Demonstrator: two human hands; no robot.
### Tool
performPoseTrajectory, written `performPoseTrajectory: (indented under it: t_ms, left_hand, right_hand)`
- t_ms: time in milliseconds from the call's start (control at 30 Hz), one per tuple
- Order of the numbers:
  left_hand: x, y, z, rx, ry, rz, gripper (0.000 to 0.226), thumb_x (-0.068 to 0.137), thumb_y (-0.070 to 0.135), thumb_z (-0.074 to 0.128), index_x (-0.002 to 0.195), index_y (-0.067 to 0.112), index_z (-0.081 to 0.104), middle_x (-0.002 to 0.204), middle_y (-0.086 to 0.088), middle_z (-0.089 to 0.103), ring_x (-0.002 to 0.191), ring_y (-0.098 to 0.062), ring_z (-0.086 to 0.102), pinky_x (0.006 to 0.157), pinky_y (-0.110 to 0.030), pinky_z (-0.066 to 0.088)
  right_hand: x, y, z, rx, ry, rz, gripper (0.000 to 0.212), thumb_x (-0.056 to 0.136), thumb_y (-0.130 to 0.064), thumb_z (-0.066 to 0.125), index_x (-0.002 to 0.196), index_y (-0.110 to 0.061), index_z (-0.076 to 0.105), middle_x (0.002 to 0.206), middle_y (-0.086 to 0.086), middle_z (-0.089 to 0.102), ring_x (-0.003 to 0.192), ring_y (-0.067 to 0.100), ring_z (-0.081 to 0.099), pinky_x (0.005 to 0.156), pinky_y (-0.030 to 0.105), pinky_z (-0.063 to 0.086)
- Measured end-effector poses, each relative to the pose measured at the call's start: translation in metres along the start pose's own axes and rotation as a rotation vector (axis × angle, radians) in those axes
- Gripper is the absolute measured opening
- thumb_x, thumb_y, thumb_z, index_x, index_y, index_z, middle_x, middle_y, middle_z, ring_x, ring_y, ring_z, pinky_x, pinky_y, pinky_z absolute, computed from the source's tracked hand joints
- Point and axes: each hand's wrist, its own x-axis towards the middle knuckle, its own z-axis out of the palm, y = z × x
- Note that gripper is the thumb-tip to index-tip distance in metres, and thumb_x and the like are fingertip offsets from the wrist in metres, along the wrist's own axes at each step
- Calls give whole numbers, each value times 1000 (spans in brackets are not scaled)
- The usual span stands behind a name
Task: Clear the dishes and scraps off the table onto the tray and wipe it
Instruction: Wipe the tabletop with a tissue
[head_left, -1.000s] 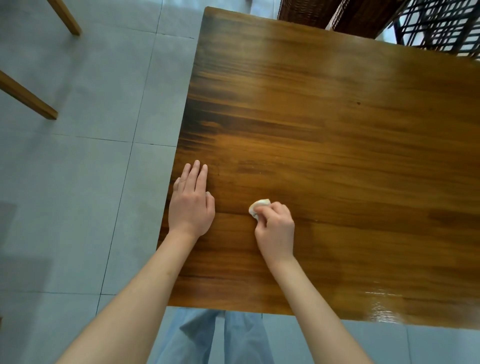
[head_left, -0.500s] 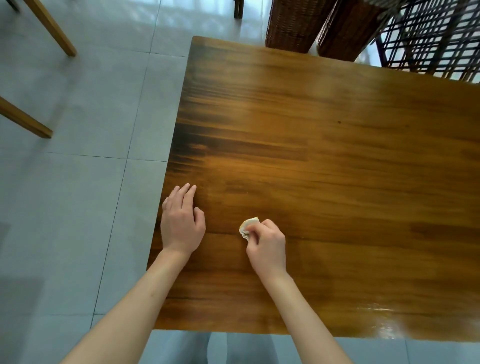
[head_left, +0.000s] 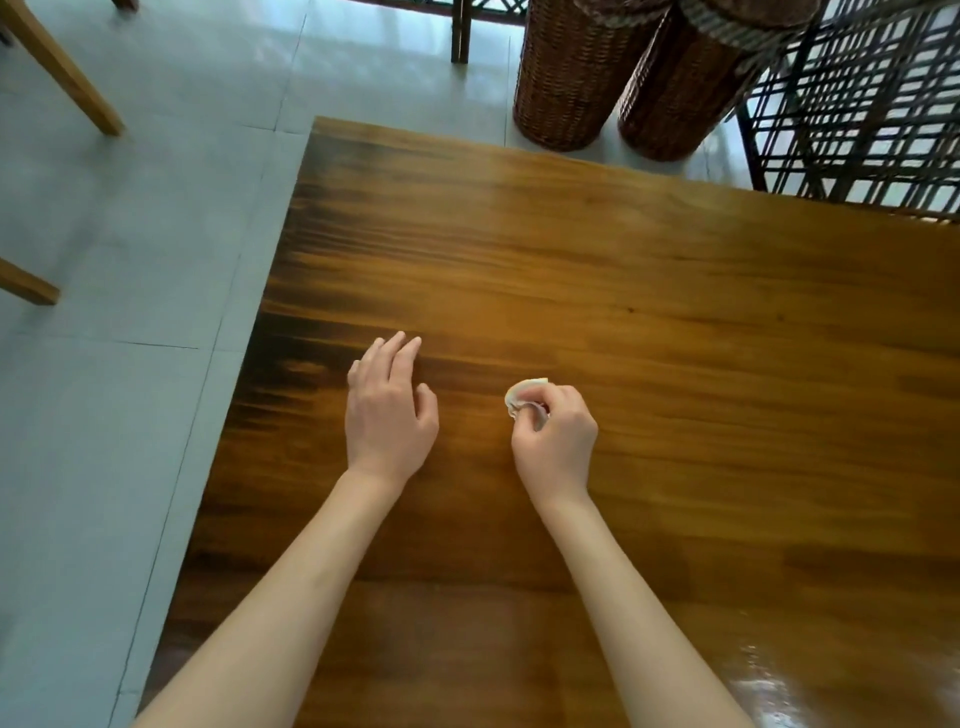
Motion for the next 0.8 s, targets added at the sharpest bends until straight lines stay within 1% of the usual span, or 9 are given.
performPoseTrajectory:
  t_ms: [100,167,267,333,400,533,667,733,800]
  left_hand:
    - [-2,7,6,15,-33,22,43,86,18,60,129,13,54,137,-9,50,131,-27,40,109,-44,28]
    - [-1,12,8,6,-61,51,44,86,17,60,129,12,53,137,-9,49,131,-28,39,110,-46,30]
    - [3,25,13,12,-92,104,45,86,18,61,130,12,53,138,-9,49,132,-28,38,110,-45,29]
    - [8,36,19,41,-120,148,47,87,19,60,133,13,50,140,-8,46,134,-27,36,111,-43,25]
    - [16,50,29,80,-164,183,51,89,21,56,138,14,43,146,-8,40,138,-26,29,112,-40,19]
    - [43,89,59,109,-195,239,56,92,20,48,145,14,30,152,-7,27,142,-25,19,114,-39,11]
    - [70,126,90,111,-178,228,56,93,18,43,146,14,27,153,-7,26,142,-26,18,114,-40,11]
    - [79,135,102,132,-158,190,55,93,19,41,146,15,27,153,-7,26,142,-26,17,114,-42,12]
    - [81,137,111,165,-159,162,54,94,19,38,146,15,27,154,-6,24,143,-25,15,114,-43,11]
  right_hand:
    - [3,7,-10,-4,39,40,15,85,-1,59,90,-12,68,92,1,62,81,5,53,59,-1,35]
    - [4,14,-18,-18,75,68,15,86,-3,59,92,-13,68,92,0,63,82,5,54,59,0,34]
    - [12,28,-33,-31,101,124,16,88,-5,55,94,-14,67,93,0,65,86,10,59,65,7,39]
    - [26,39,-42,-40,111,139,17,89,-4,54,94,-14,67,95,1,66,90,13,60,69,12,42]
    - [46,48,-51,-60,117,141,19,88,-2,54,93,-14,68,96,2,67,91,16,60,71,15,41]
    - [101,66,-62,-87,113,104,22,87,-1,52,91,-14,69,96,2,68,93,19,59,70,19,40]
    - [155,79,-56,-135,88,59,25,89,-2,49,95,-15,69,97,1,68,95,20,58,72,27,47]
    - [176,79,-50,-158,75,-11,27,89,-1,50,100,-15,69,98,2,68,96,20,56,73,29,48]
    - [192,80,-42,-184,-9,-113,29,89,1,47,102,-14,69,99,5,67,97,22,54,76,30,46]
